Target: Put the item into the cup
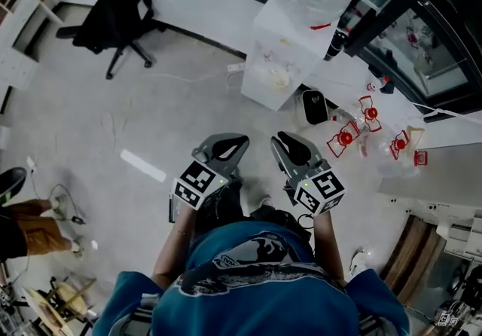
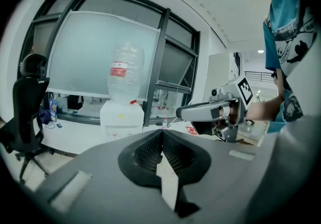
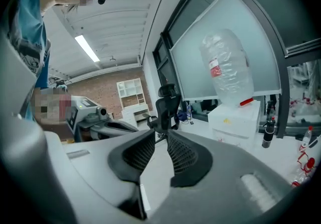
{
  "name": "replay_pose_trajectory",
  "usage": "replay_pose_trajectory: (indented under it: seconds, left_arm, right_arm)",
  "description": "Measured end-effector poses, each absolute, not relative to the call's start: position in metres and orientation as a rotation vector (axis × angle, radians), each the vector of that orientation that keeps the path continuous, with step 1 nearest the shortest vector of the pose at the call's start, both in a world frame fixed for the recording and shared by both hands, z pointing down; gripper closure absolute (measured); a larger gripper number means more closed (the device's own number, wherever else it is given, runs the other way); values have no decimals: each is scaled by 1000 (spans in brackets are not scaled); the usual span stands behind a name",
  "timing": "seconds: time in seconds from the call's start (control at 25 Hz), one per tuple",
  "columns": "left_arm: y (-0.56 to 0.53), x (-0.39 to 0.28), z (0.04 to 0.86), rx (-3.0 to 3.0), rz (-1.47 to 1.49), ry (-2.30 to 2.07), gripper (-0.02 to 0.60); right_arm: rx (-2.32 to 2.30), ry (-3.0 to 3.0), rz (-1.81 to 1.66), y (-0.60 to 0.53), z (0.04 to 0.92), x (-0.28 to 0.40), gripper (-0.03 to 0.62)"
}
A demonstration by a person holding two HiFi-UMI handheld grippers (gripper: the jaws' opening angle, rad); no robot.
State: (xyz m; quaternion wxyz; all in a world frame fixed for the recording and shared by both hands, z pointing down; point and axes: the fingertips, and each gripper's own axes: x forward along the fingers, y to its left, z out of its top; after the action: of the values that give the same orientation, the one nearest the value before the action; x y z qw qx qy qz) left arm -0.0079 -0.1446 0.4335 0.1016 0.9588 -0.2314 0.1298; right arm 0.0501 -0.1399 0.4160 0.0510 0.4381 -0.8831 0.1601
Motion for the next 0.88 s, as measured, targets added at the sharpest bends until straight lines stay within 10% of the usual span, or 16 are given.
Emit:
replay_pose_trajectory:
  seconds: [0.88]
  left_arm:
    - [42,96,426,2782,375,-895,561]
  right_arm:
    - [1148,-2847,414,28,406,141,526]
